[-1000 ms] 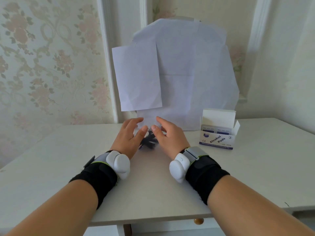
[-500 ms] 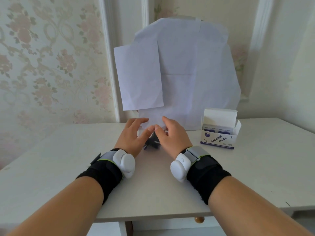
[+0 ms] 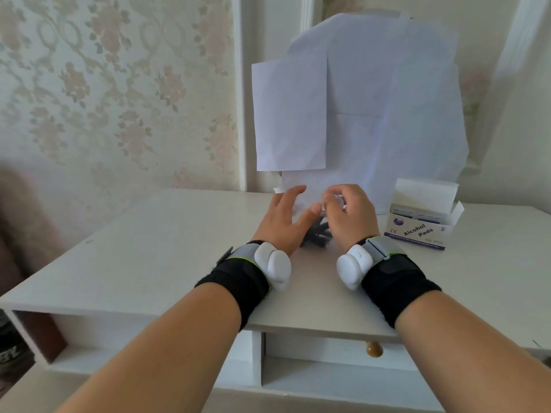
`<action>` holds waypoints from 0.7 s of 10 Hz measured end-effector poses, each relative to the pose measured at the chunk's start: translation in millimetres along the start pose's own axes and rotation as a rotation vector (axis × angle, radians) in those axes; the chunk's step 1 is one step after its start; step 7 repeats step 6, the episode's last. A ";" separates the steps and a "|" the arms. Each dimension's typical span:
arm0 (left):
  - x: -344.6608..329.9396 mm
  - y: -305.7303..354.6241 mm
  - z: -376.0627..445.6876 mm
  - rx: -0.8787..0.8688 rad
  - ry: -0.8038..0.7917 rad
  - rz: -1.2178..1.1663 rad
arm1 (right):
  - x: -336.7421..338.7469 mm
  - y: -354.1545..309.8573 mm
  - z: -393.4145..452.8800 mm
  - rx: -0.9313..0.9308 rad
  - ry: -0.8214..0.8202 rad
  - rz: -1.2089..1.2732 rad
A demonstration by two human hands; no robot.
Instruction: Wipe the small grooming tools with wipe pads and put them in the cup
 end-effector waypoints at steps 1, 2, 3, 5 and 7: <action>9.1 -1.7 -3.8 0.042 0.107 -0.139 | 1.8 -0.6 -3.2 -0.012 0.010 0.030; 26.9 -2.9 -8.0 0.078 0.270 -0.184 | 8.8 -1.1 -6.4 -0.011 0.052 0.068; 41.2 -11.9 -13.1 0.132 0.410 -0.211 | 19.3 -2.3 -10.4 0.004 0.135 0.069; 50.8 -18.5 -19.4 0.228 0.451 -0.270 | 26.3 -3.3 -13.4 0.002 0.200 0.073; 46.8 -22.0 -14.7 0.239 0.427 -0.343 | 23.2 -3.2 -11.2 0.009 0.176 0.057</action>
Point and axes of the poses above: each hand's wrist, its own z-axis towards the middle knuckle, its own x-axis out of the back of the hand, y = z × x, the point moved 7 cm from there along z, towards the middle knuckle, and after that the axes turned 4 degrees about -y, right-handed, at the moved point
